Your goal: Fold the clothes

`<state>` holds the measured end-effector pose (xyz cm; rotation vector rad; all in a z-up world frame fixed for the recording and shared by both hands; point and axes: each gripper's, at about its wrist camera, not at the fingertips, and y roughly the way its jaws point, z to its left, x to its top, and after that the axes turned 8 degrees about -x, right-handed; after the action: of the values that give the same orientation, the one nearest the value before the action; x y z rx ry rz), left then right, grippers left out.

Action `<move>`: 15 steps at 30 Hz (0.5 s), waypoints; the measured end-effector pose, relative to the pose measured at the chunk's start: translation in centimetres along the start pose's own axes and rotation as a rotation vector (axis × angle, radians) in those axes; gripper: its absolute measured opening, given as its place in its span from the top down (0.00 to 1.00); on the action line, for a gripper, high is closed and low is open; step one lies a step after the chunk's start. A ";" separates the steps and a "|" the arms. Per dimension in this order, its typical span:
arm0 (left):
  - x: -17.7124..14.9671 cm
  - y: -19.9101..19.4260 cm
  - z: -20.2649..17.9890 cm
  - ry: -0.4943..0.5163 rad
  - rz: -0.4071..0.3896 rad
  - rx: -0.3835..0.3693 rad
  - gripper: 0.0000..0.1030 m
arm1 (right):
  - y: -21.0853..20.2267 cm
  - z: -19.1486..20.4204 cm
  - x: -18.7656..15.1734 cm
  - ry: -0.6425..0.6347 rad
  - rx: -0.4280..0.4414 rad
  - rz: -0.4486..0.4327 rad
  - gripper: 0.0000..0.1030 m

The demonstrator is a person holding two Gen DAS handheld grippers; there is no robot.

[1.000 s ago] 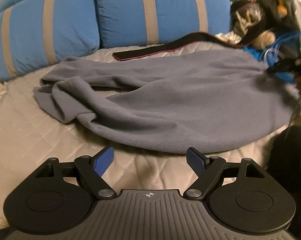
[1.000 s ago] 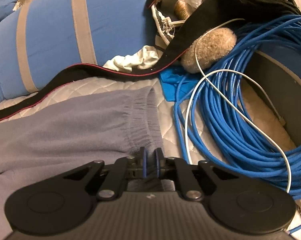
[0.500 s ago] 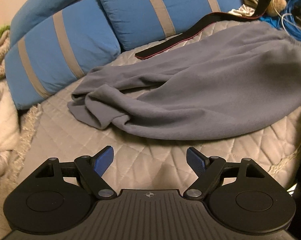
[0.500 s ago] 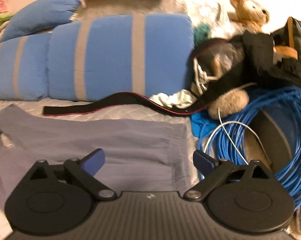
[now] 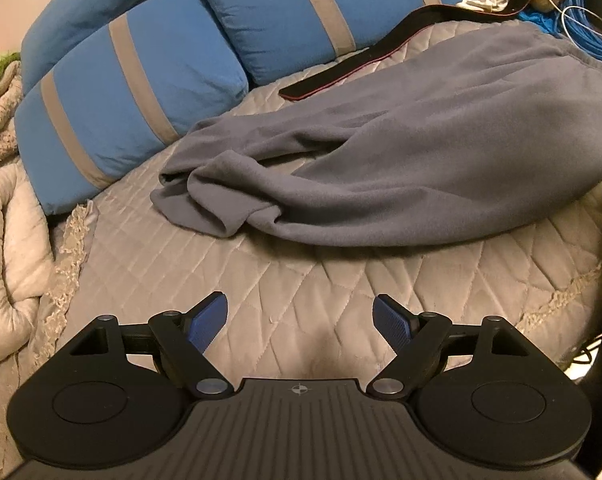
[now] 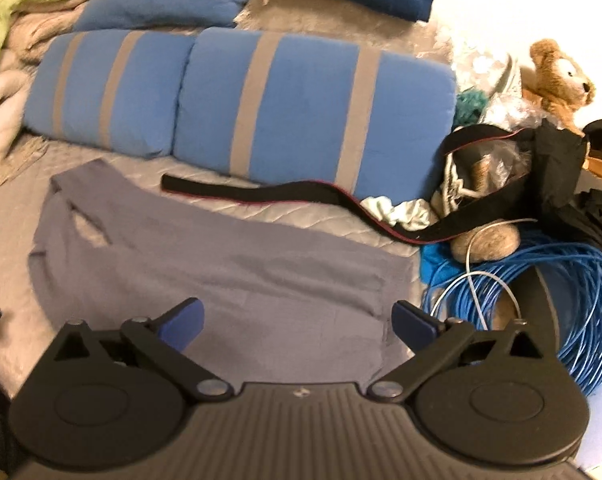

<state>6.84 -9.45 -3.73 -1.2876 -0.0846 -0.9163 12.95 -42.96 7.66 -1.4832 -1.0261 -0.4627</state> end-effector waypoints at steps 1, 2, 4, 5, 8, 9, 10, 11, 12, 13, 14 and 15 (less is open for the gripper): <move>-0.1 -0.1 0.0 0.002 -0.003 -0.005 0.23 | 0.0 0.0 -0.5 -0.006 -0.002 0.001 0.00; -0.2 -0.1 0.1 0.004 -0.007 -0.012 0.23 | 0.1 -0.1 -1.1 -0.011 -0.006 0.005 0.00; -0.4 -0.2 0.2 0.011 -0.015 -0.026 0.23 | 0.6 -0.3 -2.6 -0.028 -0.030 0.018 0.00; -0.5 -0.2 0.3 0.015 -0.022 -0.037 0.23 | 0.9 -0.3 -3.3 -0.046 -0.048 0.019 0.00; -0.7 -0.2 0.5 0.023 -0.044 -0.067 0.23 | 1.7 0.0 -6.1 -0.166 -0.094 0.009 0.00; -0.7 -0.2 0.6 0.023 -0.050 -0.077 0.23 | 2.1 0.2 -7.2 -0.224 -0.109 0.005 0.00; -0.6 -0.1 0.7 0.019 -0.052 -0.083 0.23 | 2.5 0.4 -8.3 -0.279 -0.123 0.006 0.00; -0.6 0.0 0.7 0.014 -0.053 -0.089 0.23 | 3.0 0.4 -9.3 -0.322 -0.135 0.019 0.00; -0.6 0.1 0.8 0.010 -0.054 -0.096 0.23 | 3.5 0.3 -10.1 -0.343 -0.145 0.041 0.00; -0.5 0.1 0.7 0.010 -0.055 -0.104 0.23 | 4.1 0.0 -10.8 -0.348 -0.151 0.066 0.00; -0.5 0.2 0.8 0.009 -0.056 -0.110 0.23 | 4.5 -0.2 -11.5 -0.350 -0.157 0.088 0.00; -0.4 0.3 0.7 0.009 -0.056 -0.115 0.23 | 4.9 -0.5 -11.9 -0.348 -0.164 0.104 0.00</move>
<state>7.04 -8.59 -3.94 -1.3936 -0.0615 -0.9864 10.68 -46.78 -4.45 -1.7967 -1.1963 -0.2209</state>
